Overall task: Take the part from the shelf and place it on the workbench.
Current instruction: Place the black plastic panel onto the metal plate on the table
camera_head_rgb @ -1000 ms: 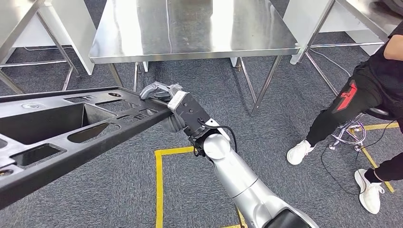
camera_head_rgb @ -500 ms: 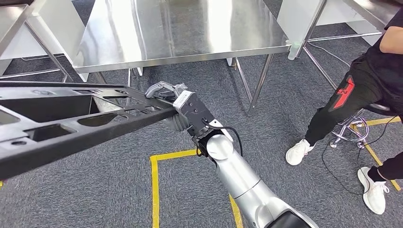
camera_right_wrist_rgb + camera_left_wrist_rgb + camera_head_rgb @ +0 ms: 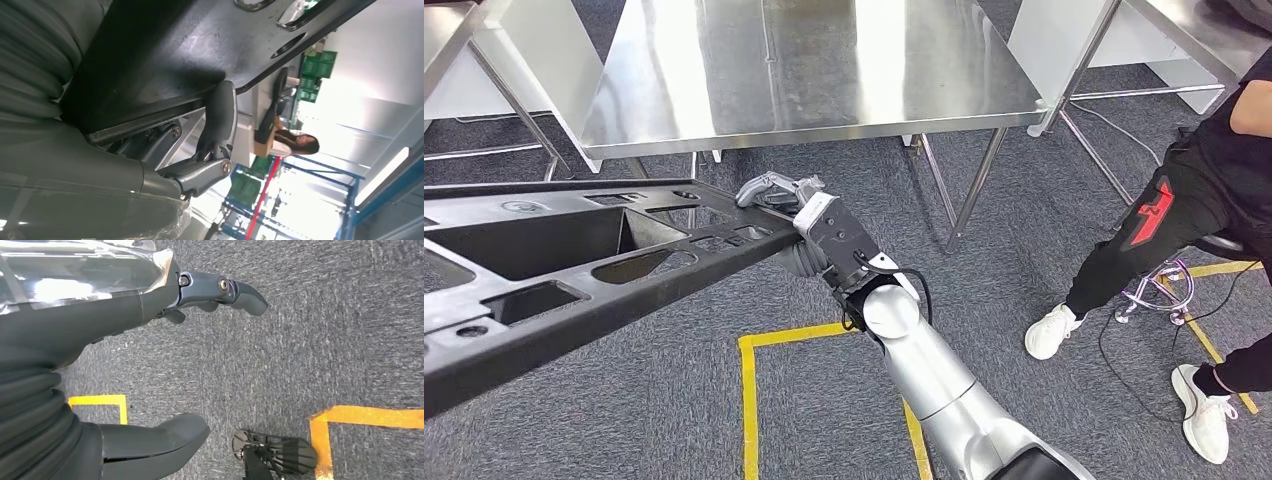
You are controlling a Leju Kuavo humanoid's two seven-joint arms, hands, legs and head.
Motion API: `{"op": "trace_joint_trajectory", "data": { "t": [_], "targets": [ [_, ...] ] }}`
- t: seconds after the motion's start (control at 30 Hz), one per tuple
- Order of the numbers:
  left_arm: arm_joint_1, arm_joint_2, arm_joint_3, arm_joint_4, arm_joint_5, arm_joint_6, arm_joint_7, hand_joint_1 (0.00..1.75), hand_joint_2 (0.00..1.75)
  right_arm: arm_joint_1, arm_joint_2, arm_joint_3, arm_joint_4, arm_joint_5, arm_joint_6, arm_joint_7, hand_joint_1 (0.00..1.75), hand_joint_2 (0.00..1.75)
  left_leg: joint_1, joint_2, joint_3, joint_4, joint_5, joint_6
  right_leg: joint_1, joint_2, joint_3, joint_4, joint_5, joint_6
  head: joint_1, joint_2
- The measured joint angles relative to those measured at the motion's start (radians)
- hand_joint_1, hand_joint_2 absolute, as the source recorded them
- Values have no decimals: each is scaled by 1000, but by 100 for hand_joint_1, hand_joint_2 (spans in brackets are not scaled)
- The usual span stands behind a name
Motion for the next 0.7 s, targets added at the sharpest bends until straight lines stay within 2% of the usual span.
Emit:
{"op": "trace_joint_trajectory", "data": {
  "t": [0.03,0.07,0.13,0.17,0.2,0.23,0.3,0.37,0.4,0.43,0.5,0.53,0.57,0.6,0.63,0.67,0.7],
  "targets": [
    [1,0,0,0,0,0,0,0,175,3,-2,0,0,1,0,0,175,175,0,-1,5,0,-5,0,-1,0,-24,22,6,7,0,0],
    [1,-1,1,0,-1,0,0,0,175,5,-4,0,0,1,0,1,175,175,1,-3,11,0,-10,-2,-3,-1,-26,1,30,17,0,0],
    [1,-1,1,0,-1,0,0,0,175,6,-5,0,0,1,0,0,175,175,2,-6,27,1,-23,-10,-7,-5,21,-134,105,37,0,0],
    [1,-1,2,0,-1,0,0,0,175,5,-5,0,0,1,0,0,175,175,0,-8,33,3,-32,-16,-8,-7,50,-201,136,39,0,0],
    [1,0,2,0,-2,0,0,0,175,5,-5,0,0,2,0,0,175,175,-3,-9,36,4,-39,-22,-8,-8,69,-243,152,33,0,0],
    [1,0,2,0,-2,0,0,0,175,5,-5,0,0,2,0,0,175,175,-5,-9,37,5,-45,-27,-6,-9,78,-262,157,23,0,0],
    [0,0,2,0,-2,0,0,0,175,6,-4,0,0,2,0,0,175,175,-3,-8,41,3,-53,-38,-4,-6,82,-263,152,-1,-1,0],
    [-1,0,2,-1,-4,0,0,0,175,5,0,-1,-2,2,-1,0,175,175,2,-3,33,30,-71,-47,-8,-3,93,-264,144,-17,-2,0],
    [-1,0,2,-1,-4,0,0,0,175,4,2,-1,-2,2,-2,0,175,175,3,-2,11,75,-91,-50,-10,-3,100,-266,140,-25,-2,0],
    [-1,0,3,-1,-5,0,0,0,175,4,3,-1,-2,2,-2,0,175,175,4,0,-23,139,-116,-53,-9,-2,106,-266,135,-32,-3,0],
    [0,0,3,-1,-6,0,2,0,175,6,4,-1,-2,2,-2,0,175,175,4,0,-107,270,-153,-56,-4,-2,117,-266,125,-43,-3,0],
    [1,1,4,-1,-6,0,3,0,175,8,4,-1,-2,2,-2,0,175,175,4,0,-134,298,-147,-55,-2,-1,122,-266,120,-45,-3,0],
    [2,1,5,-1,-8,0,4,0,175,8,4,-1,-2,2,-2,1,175,175,4,0,-143,286,-121,-53,-1,0,129,-266,115,-46,-3,0],
    [2,2,6,-1,-9,0,5,0,175,9,4,-1,-2,2,-2,1,175,175,3,0,-130,236,-78,-49,0,2,138,-266,109,-44,-3,0],
    [1,2,8,-1,-11,1,7,0,175,8,6,-1,-2,3,-2,1,175,175,3,1,-105,166,-32,-43,0,3,147,-266,102,-41,-3,0],
    [1,2,9,-1,-13,1,8,0,175,7,7,-1,-2,3,-2,1,175,175,0,1,-77,101,0,-38,4,4,155,-266,95,-37,-2,0],
    [0,3,10,-1,-15,2,9,0,175,6,9,-1,-2,3,-1,1,175,175,-3,1,-55,56,17,-33,7,5,159,-266,90,-33,-3,0]
  ]
}}
